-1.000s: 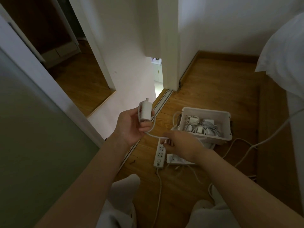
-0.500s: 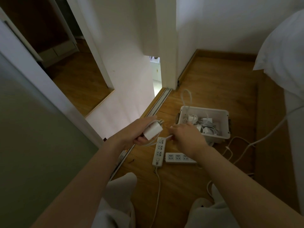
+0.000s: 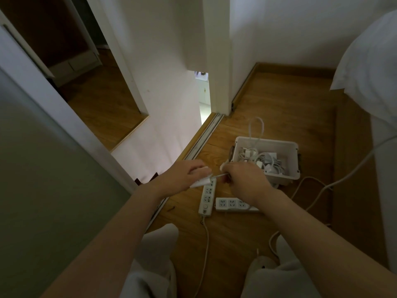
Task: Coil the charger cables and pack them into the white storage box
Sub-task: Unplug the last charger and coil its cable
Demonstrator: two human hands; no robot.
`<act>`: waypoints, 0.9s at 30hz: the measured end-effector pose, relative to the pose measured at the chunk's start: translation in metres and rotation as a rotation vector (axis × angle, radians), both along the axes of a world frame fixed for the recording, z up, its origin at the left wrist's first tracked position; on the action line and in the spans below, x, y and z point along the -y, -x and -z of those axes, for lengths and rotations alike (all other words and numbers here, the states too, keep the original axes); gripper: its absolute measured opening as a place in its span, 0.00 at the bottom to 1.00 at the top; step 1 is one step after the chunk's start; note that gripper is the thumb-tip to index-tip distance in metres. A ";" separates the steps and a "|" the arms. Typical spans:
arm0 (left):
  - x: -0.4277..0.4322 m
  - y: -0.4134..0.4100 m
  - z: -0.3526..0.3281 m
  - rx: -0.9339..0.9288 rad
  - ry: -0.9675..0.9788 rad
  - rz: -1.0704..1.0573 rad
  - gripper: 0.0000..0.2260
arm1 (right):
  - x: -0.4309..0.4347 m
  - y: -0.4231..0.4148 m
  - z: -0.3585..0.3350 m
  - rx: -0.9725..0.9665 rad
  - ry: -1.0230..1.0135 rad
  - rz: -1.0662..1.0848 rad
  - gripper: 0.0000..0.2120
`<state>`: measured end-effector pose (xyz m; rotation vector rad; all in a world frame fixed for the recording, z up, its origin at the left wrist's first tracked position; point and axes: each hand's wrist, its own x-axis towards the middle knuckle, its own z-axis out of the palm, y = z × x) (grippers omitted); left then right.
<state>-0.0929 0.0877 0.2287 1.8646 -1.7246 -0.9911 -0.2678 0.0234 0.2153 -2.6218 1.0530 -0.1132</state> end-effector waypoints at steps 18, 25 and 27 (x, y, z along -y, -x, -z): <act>0.014 0.017 0.009 0.463 0.410 -0.153 0.17 | -0.005 -0.012 -0.012 0.034 0.054 0.259 0.12; 0.022 0.017 0.011 0.402 0.372 -0.309 0.16 | -0.009 -0.010 -0.013 0.210 -0.154 0.243 0.14; 0.024 0.017 0.011 0.312 0.355 -0.367 0.15 | -0.012 -0.008 -0.013 0.283 -0.209 0.246 0.17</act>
